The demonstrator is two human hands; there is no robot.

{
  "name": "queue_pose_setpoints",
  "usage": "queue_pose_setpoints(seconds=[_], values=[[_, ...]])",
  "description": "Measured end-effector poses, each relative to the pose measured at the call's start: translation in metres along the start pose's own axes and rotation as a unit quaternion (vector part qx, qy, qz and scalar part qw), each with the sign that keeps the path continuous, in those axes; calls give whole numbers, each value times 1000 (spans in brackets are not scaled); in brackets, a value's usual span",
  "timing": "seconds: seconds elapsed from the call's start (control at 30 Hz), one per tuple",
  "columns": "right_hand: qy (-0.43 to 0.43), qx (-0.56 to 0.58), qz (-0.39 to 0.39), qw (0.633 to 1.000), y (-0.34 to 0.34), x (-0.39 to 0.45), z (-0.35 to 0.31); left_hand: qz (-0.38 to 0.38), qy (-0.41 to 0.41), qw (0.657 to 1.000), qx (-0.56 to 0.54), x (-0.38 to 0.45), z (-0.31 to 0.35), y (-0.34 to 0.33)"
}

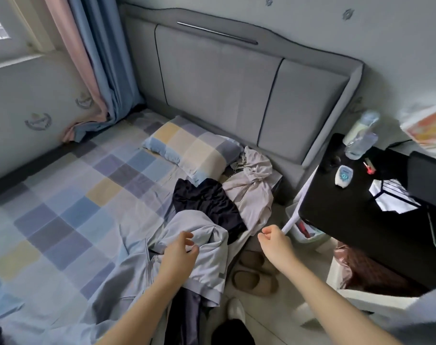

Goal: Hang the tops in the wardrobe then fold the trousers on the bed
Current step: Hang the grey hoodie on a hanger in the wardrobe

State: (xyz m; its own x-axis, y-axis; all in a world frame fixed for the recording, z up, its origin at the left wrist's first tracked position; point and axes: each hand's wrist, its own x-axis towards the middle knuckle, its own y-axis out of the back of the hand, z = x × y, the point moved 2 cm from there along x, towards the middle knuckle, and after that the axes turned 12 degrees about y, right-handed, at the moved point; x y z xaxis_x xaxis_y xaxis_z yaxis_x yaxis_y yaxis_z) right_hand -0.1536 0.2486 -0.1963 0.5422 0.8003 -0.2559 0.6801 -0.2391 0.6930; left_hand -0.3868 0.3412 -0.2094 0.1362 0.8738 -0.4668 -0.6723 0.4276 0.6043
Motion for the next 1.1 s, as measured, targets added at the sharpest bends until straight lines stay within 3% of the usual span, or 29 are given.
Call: queue_pose_setpoints(seconds=[0.17,0.33,0.43,0.6,0.77,0.83,1.0,1.1], values=[[-50,39,-20,998,11,152,35,-49,14,998,24,131,78,-75],[-218,200,-17,955,-14,330,105,-71,42,993,79,291,135,-175],[-256,182,-10,949,-41,415,148,-94,43,988,116,367,145,-232],[-331,143,0,933,-95,497,226,-113,37,969,216,453,130,-305],[-422,150,85,890,-144,532,287,-76,6,964,255,533,116,-355],[-422,194,112,879,-158,541,298,-51,7,965,255,567,116,-367],[-374,261,55,888,-172,558,295,-75,88,941,319,612,110,-390],[-312,285,74,903,-162,565,267,-57,59,970,230,607,127,-382]])
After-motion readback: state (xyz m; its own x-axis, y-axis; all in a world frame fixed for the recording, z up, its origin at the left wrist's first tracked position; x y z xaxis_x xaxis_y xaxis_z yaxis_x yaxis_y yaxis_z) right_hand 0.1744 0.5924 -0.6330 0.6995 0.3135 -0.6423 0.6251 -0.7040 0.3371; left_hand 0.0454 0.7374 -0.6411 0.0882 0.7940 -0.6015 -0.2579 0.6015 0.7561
